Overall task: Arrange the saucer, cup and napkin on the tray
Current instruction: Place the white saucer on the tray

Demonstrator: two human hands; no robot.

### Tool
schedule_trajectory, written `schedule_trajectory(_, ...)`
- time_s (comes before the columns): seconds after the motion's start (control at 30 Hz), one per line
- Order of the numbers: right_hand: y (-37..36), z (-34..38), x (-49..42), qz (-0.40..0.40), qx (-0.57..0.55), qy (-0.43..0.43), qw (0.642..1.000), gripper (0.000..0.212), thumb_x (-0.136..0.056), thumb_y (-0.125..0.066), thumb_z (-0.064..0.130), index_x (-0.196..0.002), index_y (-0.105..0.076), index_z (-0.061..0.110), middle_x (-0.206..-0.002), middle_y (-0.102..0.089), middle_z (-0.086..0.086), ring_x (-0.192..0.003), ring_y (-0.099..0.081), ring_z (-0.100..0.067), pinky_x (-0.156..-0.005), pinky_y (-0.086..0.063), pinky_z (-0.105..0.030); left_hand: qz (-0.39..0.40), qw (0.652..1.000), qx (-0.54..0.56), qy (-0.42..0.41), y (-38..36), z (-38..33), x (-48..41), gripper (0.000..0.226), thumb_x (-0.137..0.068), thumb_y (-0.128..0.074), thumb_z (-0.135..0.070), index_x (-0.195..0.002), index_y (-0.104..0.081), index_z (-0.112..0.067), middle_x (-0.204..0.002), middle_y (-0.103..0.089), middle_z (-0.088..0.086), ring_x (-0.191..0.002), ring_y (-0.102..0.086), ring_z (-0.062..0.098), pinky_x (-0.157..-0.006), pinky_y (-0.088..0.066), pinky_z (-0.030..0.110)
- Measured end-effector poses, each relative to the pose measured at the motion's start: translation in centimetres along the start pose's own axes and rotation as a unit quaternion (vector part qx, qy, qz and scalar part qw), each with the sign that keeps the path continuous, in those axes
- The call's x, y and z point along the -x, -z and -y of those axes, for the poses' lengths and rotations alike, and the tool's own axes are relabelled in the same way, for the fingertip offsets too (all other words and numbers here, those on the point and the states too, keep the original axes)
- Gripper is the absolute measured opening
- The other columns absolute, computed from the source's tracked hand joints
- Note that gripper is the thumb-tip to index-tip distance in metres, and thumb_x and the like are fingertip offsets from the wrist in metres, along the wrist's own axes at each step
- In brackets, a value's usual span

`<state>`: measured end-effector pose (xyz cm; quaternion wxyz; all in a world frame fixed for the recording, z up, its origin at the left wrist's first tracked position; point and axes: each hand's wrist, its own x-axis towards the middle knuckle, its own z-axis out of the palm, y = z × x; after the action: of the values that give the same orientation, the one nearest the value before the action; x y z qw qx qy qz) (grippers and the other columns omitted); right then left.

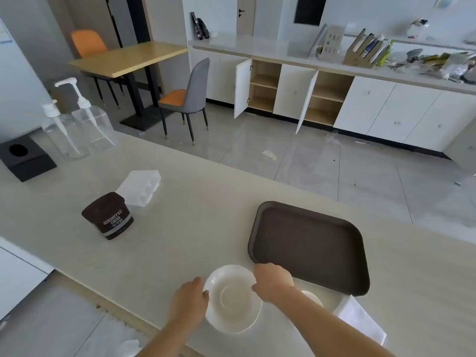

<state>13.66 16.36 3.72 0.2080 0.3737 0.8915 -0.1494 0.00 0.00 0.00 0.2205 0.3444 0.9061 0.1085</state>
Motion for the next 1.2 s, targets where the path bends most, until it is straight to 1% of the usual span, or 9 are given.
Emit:
schedule_trajectory(0.1, -0.3, -0.2, -0.2, 0.002, -0.018, -0.014, 1.000, 0.016, -0.089, -0.058, 0.016, -0.105, -0.056, 0.015, -0.101, -0.067, -0.007, -0.088, -0.062, -0.031, -0.066, -0.042, -0.035, -0.005, 0.999, 0.037, 0.014, -0.4, 0.0, -0.2, 0.023, -0.091, -0.047, -0.023, -0.108, -0.059, -0.016, -0.099, -0.070, -0.001, -0.094, -0.063, 0.021, -0.076, -0.050, 0.033)
schedule_trajectory(0.3, -0.6, -0.3, -0.5, 0.008, -0.037, -0.025, 0.999, 0.023, -0.083, -0.052, 0.001, -0.103, -0.056, 0.012, -0.089, -0.060, -0.007, -0.077, -0.052, -0.029, -0.066, -0.042, -0.035, -0.024, 0.991, 0.122, 0.046, -1.0, -0.3, -0.5, 0.026, -0.085, -0.053, -0.010, -0.105, -0.067, -0.016, -0.104, -0.072, -0.001, -0.097, -0.063, 0.022, -0.072, -0.043, 0.030)
schedule_trajectory(0.37, -0.4, -0.5, -0.6, -0.003, -0.041, -0.020, 0.999, 0.018, -0.084, -0.051, 0.001, -0.094, -0.051, 0.015, -0.091, -0.062, -0.009, -0.077, -0.051, -0.030, -0.065, -0.041, -0.035, -0.032, 0.987, 0.148, 0.054, -0.8, -0.5, -0.7, 0.027, -0.083, -0.054, -0.008, -0.104, -0.068, -0.016, -0.100, -0.072, -0.002, -0.093, -0.063, 0.021, -0.070, -0.043, 0.029)
schedule_trajectory(0.57, 1.9, -2.0, -1.6, -0.046, -0.085, -0.031, 0.995, 0.017, -0.078, -0.047, -0.002, -0.083, -0.046, 0.014, -0.071, -0.051, -0.002, -0.071, -0.051, -0.031, -0.051, -0.034, -0.032, -0.043, 0.974, 0.213, 0.062, 0.3, -2.6, -2.2, 0.026, -0.082, -0.054, -0.008, -0.101, -0.067, -0.020, -0.086, -0.070, -0.001, -0.077, -0.067, 0.022, -0.071, -0.056, 0.037)
schedule_trajectory(0.63, 2.6, -3.0, -2.1, -0.059, -0.116, -0.039, 0.991, 0.021, -0.076, -0.045, -0.003, -0.088, -0.052, 0.012, -0.078, -0.060, -0.006, -0.072, -0.055, -0.031, -0.050, -0.036, -0.032, -0.050, 0.972, 0.224, 0.059, 0.7, -3.8, -3.1, 0.025, -0.082, -0.054, -0.009, -0.100, -0.068, -0.021, -0.086, -0.070, 0.000, -0.077, -0.068, 0.023, -0.072, -0.057, 0.038)
schedule_trajectory(0.73, 3.4, -4.6, -2.8, -0.075, -0.154, -0.057, 0.983, 0.029, -0.075, -0.043, -0.002, -0.096, -0.058, 0.013, -0.090, -0.067, -0.009, -0.080, -0.063, -0.032, -0.057, -0.042, -0.034, -0.055, 0.974, 0.215, 0.041, 1.1, -5.8, -4.5, 0.026, -0.083, -0.054, -0.011, -0.101, -0.068, -0.021, -0.085, -0.070, -0.002, -0.078, -0.067, 0.021, -0.071, -0.054, 0.035)
schedule_trajectory(0.97, 3.9, -8.5, -4.7, -0.104, -0.214, -0.098, 0.966, 0.033, -0.077, -0.042, 0.002, -0.099, -0.060, 0.018, -0.090, -0.067, -0.004, -0.084, -0.063, -0.028, -0.071, -0.056, -0.039, -0.032, 0.980, 0.197, 0.015, 1.1, -10.4, -7.6, 0.030, -0.080, -0.049, -0.011, -0.100, -0.068, -0.021, -0.097, -0.072, -0.001, -0.088, -0.064, 0.022, -0.068, -0.046, 0.032)
schedule_trajectory(1.07, 4.1, -10.0, -5.6, -0.108, -0.226, -0.116, 0.961, 0.033, -0.078, -0.045, 0.002, -0.100, -0.062, 0.021, -0.090, -0.068, -0.001, -0.083, -0.062, -0.024, -0.072, -0.058, -0.038, -0.016, 0.982, 0.189, -0.003, 0.9, -12.2, -8.7, 0.023, -0.076, -0.048, -0.008, -0.086, -0.063, -0.022, -0.090, -0.071, 0.001, -0.083, -0.064, 0.024, -0.067, -0.050, 0.035)
schedule_trajectory(1.2, 4.1, -11.7, -6.8, -0.113, -0.235, -0.137, 0.956, 0.032, -0.080, -0.048, 0.002, -0.100, -0.063, 0.022, -0.088, -0.067, 0.001, -0.079, -0.063, -0.022, -0.070, -0.060, -0.038, 0.005, 0.984, 0.178, -0.024, 0.6, -14.1, -10.0, 0.019, -0.075, -0.047, -0.009, -0.083, -0.062, -0.016, -0.075, -0.063, -0.007, -0.070, -0.056, 0.016, -0.053, -0.038, 0.027)
